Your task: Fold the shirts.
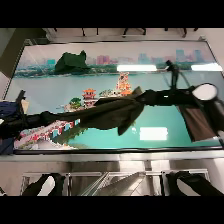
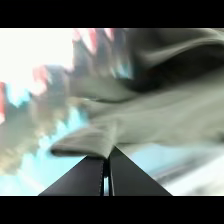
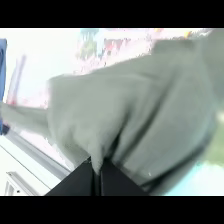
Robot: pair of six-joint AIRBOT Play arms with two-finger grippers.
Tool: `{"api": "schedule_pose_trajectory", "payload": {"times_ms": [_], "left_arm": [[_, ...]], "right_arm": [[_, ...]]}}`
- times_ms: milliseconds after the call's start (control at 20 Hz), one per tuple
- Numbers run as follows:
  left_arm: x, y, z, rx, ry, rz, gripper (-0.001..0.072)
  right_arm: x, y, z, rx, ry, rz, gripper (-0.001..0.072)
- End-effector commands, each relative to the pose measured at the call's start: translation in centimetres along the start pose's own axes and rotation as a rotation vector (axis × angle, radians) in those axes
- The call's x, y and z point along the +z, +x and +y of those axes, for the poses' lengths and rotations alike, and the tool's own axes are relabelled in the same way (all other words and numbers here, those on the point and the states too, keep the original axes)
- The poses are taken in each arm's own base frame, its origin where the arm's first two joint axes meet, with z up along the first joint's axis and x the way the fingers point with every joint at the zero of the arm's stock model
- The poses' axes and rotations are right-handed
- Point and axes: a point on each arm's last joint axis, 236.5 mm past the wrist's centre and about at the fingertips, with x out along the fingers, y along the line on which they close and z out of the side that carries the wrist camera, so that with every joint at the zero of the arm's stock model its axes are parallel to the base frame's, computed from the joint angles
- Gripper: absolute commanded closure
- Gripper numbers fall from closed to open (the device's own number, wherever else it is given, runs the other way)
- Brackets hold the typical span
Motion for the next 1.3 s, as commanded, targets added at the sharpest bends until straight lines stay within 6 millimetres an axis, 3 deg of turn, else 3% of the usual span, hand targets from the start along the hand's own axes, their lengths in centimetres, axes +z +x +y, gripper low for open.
{"api": "schedule_pose_trajectory", "payload": {"times_ms": [0, 100, 150, 300, 400, 500, 650, 750, 1000, 1150, 1250], "left_arm": [[4.4, -3.5, 0.7, 0.1, 0.02, -0.147, 0.0694], [6.6, -4.9, -1.7, 0.086, 0.088, -0.196, 0.0694], [7.9, -5.9, -3.3, 0.08, 0.137, -0.224, 0.0694], [10.6, -9.0, -9.6, 0.046, 0.315, -0.284, 0.0694], [11.5, -11.1, -13.2, 0.036, 0.416, -0.314, 0.0694], [12.1, -12.9, -14.5, 0.085, 0.477, -0.338, 0.0694], [13.8, -13.6, -12.8, 0.208, 0.506, -0.374, 0.0694], [14.2, -12.2, -11.6, 0.201, 0.479, -0.337, 0.0694], [18.4, -5.8, -8.7, 0.205, 0.523, -0.323, 0.0694], [20.7, -0.1, -6.4, 0.211, 0.516, -0.318, 0.0694], [21.1, 3.0, -4.9, 0.216, 0.504, -0.295, 0.0694]], "right_arm": [[-0.8, -7.7, -0.9, -0.187, -0.048, -0.092, 0.069], [-0.6, -10.9, -0.4, -0.234, -0.079, -0.177, 0.069], [-0.6, -11.9, 0.7, -0.216, -0.096, -0.213, 0.0689], [-2.5, -12.4, 5.4, -0.071, -0.176, -0.195, 0.0689], [-3.8, -12.3, 7.0, -0.002, -0.167, -0.155, 0.069], [-4.1, -12.0, 7.6, 0.019, -0.171, -0.139, 0.069], [-2.3, -10.5, 7.0, 0.026, -0.149, -0.16, 0.069], [-0.8, -7.8, 6.4, 0.041, -0.123, -0.151, 0.0689], [2.2, 4.0, 4.8, 0.054, -0.184, -0.156, 0.0689], [4.6, 9.8, 1.5, 0.004, -0.124, -0.246, 0.0689], [5.0, 12.5, -1.5, -0.025, -0.014, -0.256, 0.0689]]}}
